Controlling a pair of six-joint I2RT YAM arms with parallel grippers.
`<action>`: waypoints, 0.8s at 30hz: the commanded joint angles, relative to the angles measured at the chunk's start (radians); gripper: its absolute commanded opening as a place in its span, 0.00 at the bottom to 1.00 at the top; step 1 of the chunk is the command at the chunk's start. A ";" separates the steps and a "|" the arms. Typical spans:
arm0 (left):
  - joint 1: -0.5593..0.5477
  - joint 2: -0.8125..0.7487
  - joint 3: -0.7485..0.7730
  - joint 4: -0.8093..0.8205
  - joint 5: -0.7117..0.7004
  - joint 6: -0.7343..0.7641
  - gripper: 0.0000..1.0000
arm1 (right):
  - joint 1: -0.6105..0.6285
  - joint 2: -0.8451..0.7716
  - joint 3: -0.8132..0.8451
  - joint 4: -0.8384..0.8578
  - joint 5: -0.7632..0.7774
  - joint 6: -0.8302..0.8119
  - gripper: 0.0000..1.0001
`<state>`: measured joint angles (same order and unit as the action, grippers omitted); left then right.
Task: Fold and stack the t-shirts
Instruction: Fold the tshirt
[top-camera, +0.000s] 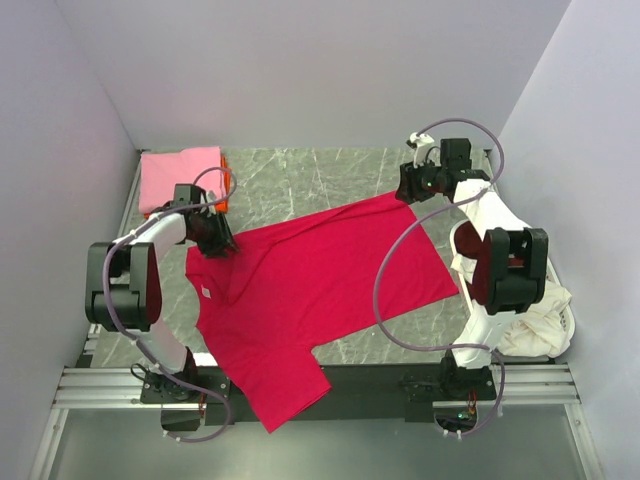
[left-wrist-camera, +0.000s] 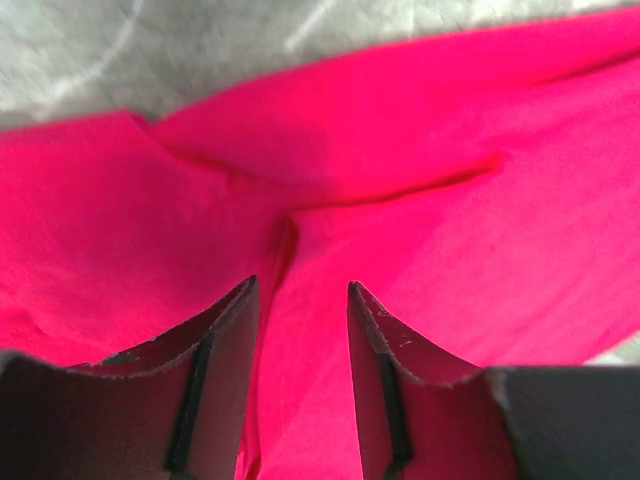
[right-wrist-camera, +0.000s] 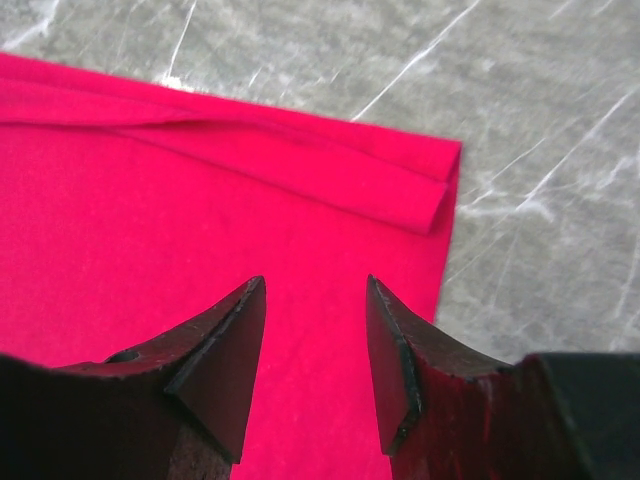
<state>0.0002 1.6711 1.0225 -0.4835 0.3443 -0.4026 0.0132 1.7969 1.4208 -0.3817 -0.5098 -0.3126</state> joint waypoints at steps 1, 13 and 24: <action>-0.034 0.027 0.062 -0.010 -0.086 0.034 0.46 | 0.004 -0.056 -0.017 -0.002 -0.026 -0.011 0.52; -0.081 0.118 0.131 -0.041 -0.120 0.044 0.32 | 0.002 -0.059 -0.025 -0.005 -0.030 -0.013 0.52; -0.104 0.070 0.142 -0.058 -0.114 0.045 0.01 | 0.001 -0.071 -0.026 -0.003 -0.042 -0.005 0.53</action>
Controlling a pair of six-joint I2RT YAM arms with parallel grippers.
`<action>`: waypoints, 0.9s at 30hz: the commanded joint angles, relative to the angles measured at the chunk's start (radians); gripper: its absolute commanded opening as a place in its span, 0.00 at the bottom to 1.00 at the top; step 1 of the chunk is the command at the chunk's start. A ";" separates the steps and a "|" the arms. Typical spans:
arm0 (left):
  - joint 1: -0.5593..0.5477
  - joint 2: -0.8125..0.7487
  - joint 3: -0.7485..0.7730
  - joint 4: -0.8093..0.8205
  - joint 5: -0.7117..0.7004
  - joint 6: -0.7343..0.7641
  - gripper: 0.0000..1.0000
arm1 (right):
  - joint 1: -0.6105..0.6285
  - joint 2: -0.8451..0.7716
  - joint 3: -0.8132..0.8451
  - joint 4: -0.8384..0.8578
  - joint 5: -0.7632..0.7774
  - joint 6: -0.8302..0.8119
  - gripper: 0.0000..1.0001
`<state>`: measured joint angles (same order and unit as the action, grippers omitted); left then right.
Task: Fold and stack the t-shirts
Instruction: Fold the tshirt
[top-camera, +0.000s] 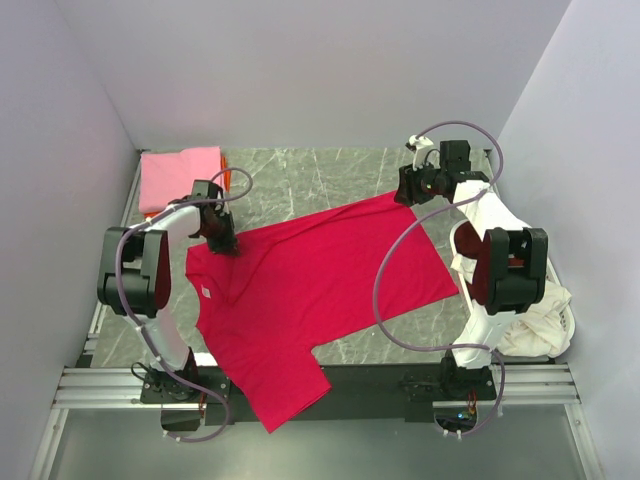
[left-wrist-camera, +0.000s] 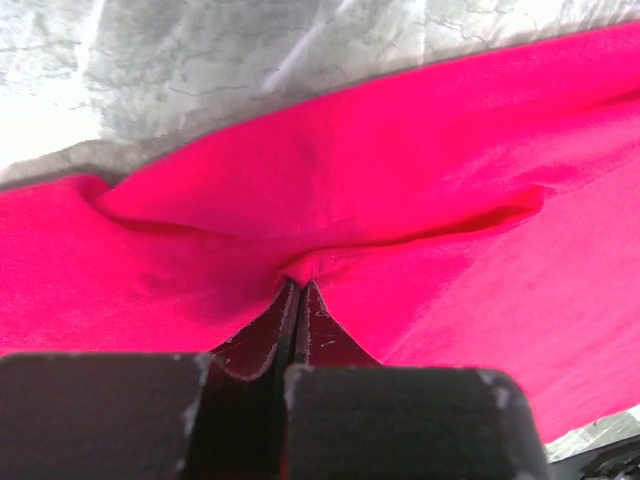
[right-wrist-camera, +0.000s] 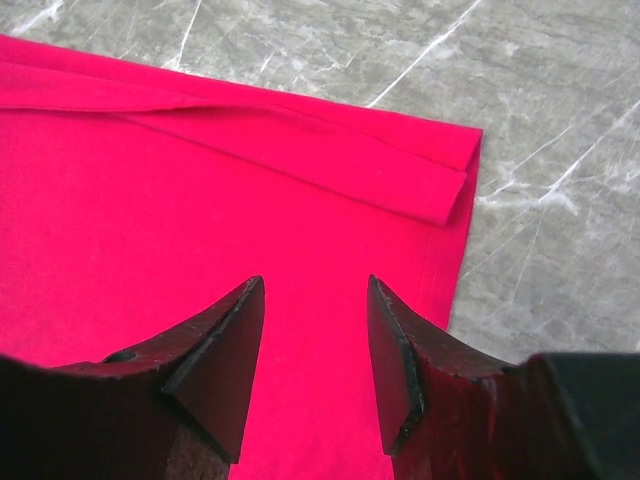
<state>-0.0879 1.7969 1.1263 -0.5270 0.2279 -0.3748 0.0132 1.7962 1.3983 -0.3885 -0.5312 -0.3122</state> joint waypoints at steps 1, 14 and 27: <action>-0.022 -0.088 0.036 -0.018 0.011 0.017 0.01 | 0.001 -0.072 -0.004 0.002 -0.021 -0.005 0.53; -0.183 -0.272 -0.227 -0.011 0.447 0.020 0.40 | -0.009 -0.081 0.007 0.000 -0.026 -0.001 0.53; -0.217 -0.577 -0.144 0.010 -0.001 0.005 0.73 | -0.009 0.077 0.181 -0.151 -0.038 -0.050 0.53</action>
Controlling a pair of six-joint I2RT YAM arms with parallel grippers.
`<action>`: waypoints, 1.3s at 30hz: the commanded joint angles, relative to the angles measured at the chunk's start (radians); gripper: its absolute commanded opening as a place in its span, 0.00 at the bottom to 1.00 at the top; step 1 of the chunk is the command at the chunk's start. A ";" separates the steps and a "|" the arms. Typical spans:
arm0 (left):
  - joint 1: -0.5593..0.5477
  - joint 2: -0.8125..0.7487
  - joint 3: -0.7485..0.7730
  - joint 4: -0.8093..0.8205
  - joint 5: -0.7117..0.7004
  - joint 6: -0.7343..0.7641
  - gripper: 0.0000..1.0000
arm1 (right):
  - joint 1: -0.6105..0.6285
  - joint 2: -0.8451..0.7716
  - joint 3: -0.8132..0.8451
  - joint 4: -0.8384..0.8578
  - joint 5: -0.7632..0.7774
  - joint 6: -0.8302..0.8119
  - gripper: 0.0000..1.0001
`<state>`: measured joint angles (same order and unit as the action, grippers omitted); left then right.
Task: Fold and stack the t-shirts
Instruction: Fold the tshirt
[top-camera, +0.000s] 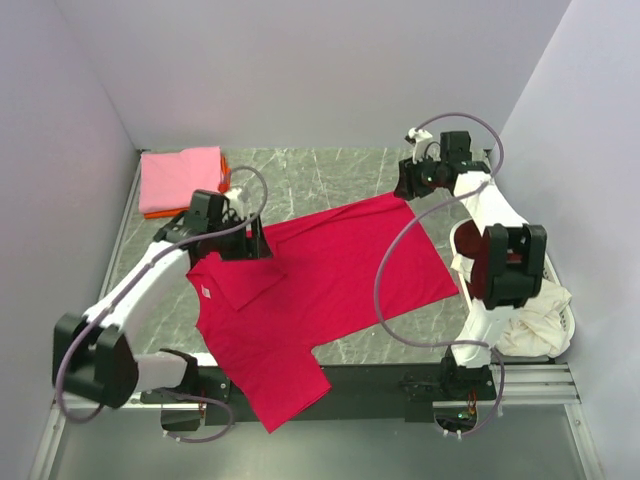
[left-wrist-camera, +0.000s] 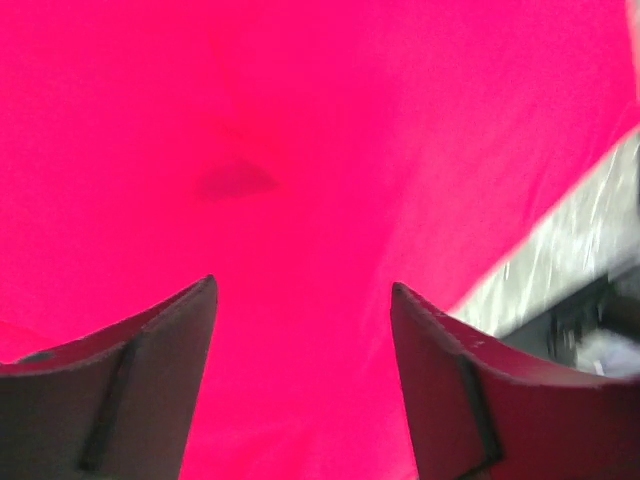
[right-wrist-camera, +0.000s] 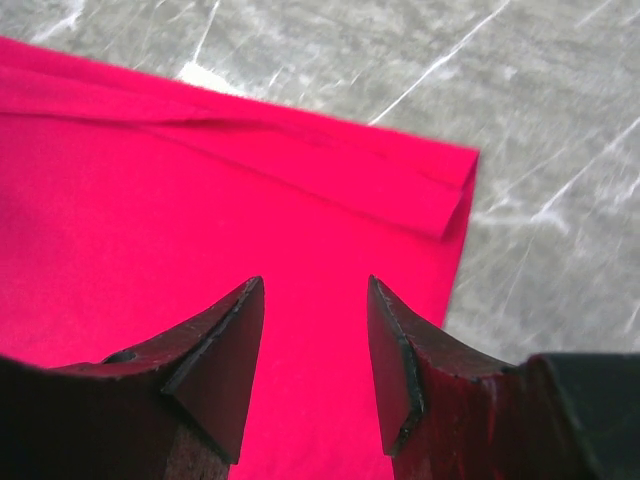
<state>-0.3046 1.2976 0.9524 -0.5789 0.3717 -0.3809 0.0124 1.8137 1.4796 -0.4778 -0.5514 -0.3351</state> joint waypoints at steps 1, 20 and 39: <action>-0.001 -0.089 0.008 0.111 -0.157 0.007 0.76 | -0.006 0.108 0.126 -0.093 -0.021 -0.021 0.53; -0.028 0.391 0.269 0.126 -0.163 0.102 0.60 | -0.006 0.481 0.555 -0.223 0.205 0.133 0.43; -0.030 0.427 0.278 0.131 -0.146 0.099 0.59 | -0.006 0.588 0.650 -0.277 0.206 0.136 0.40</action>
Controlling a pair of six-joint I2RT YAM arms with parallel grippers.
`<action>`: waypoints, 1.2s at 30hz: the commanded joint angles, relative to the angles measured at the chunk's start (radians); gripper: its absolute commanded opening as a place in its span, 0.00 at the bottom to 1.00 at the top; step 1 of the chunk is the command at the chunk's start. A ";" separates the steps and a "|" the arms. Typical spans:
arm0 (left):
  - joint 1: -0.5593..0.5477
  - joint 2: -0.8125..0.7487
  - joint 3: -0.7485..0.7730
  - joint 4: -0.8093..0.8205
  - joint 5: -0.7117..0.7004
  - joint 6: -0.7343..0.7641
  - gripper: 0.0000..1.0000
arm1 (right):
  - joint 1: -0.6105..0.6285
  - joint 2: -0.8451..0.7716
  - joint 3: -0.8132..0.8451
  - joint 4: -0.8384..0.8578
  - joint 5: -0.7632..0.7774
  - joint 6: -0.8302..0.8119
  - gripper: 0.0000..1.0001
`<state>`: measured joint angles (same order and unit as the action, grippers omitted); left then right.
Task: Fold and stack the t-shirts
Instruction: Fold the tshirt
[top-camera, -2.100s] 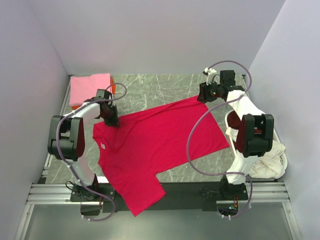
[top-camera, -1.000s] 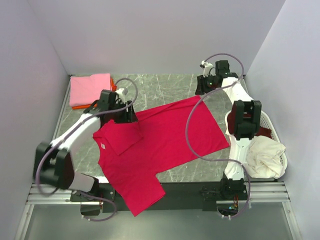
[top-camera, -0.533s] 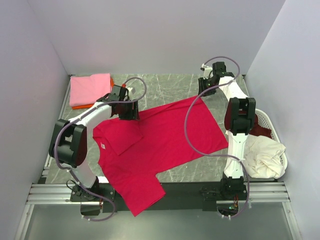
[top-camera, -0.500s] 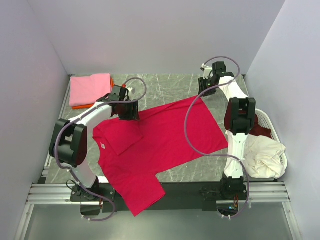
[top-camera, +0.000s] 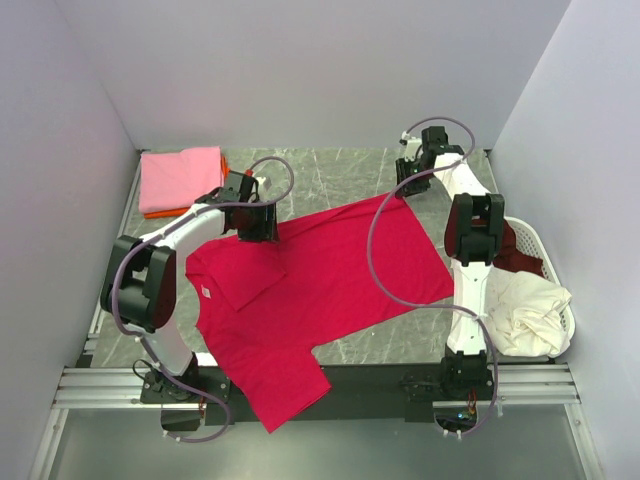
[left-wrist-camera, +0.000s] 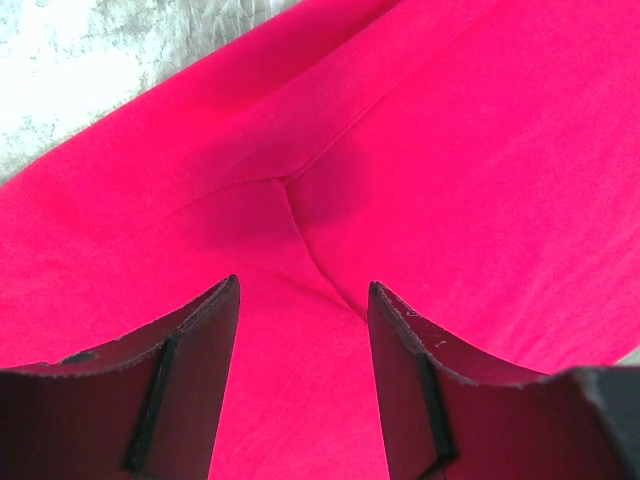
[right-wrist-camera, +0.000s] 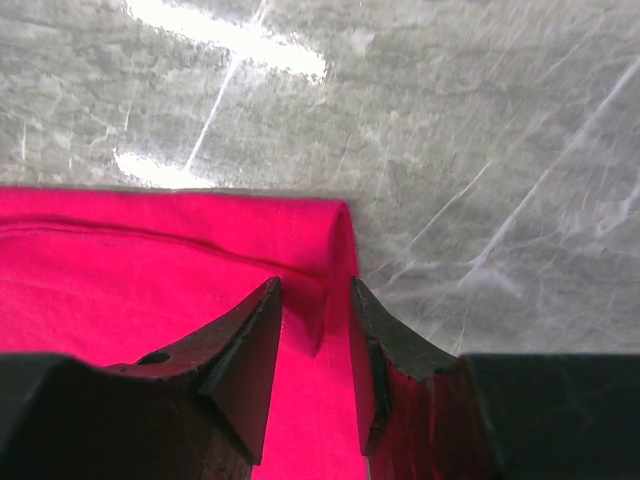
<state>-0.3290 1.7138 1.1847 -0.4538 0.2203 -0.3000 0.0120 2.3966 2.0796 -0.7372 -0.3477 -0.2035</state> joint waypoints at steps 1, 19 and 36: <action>-0.005 0.021 0.049 0.004 0.008 0.016 0.59 | -0.007 0.007 0.053 -0.021 0.001 0.004 0.40; -0.008 0.079 0.061 -0.006 0.010 0.015 0.57 | -0.007 -0.094 -0.015 0.010 -0.059 -0.011 0.00; -0.008 0.118 0.064 -0.017 -0.015 0.021 0.56 | -0.047 -0.278 -0.295 0.124 -0.116 -0.111 0.00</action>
<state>-0.3321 1.8263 1.2129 -0.4686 0.2138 -0.3000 -0.0311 2.1788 1.8175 -0.6487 -0.4416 -0.2687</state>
